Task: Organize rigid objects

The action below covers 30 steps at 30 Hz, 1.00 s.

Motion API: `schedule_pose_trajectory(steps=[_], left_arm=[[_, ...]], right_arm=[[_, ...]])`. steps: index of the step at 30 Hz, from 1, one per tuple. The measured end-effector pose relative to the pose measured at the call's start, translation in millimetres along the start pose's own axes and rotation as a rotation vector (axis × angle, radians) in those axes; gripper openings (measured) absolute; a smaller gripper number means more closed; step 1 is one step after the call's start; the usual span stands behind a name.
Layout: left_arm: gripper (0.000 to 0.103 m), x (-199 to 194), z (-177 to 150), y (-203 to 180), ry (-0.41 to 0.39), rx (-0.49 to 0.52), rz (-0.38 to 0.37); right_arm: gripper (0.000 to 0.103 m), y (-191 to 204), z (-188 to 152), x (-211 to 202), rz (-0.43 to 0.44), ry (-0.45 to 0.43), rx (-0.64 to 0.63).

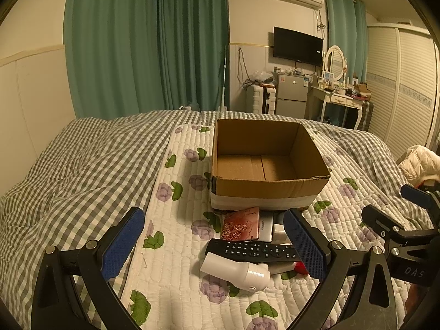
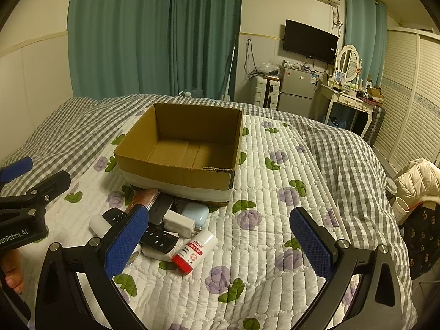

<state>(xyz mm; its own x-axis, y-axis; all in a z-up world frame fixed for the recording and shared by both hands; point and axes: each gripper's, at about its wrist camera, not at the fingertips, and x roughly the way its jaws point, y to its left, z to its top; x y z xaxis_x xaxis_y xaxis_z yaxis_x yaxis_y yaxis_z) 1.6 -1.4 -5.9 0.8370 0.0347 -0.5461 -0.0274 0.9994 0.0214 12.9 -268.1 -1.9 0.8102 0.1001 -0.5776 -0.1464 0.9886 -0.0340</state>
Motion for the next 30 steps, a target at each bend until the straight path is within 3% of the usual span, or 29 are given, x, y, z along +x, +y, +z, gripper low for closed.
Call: schedule_pose_trajectory(steps=[14, 19, 24, 30], left_arm=[[0.103, -18, 7, -5, -0.002, 0.029, 0.001], [0.103, 6, -5, -3, 0.06, 0.03, 0.022], [0.103, 40, -26, 1, 0.161, 0.026, 0.035], [0.103, 68, -45, 1, 0.257, 0.014, 0.048]], right_arm=[[0.103, 5, 14, -29, -0.005, -0.031, -0.024], [0.103, 2, 10, -20, -0.024, -0.01, -0.007], [0.102, 3, -9, 33, -0.013, 0.14, -0.016], [0.081, 10, -40, 101, 0.033, 0.348, 0.003]])
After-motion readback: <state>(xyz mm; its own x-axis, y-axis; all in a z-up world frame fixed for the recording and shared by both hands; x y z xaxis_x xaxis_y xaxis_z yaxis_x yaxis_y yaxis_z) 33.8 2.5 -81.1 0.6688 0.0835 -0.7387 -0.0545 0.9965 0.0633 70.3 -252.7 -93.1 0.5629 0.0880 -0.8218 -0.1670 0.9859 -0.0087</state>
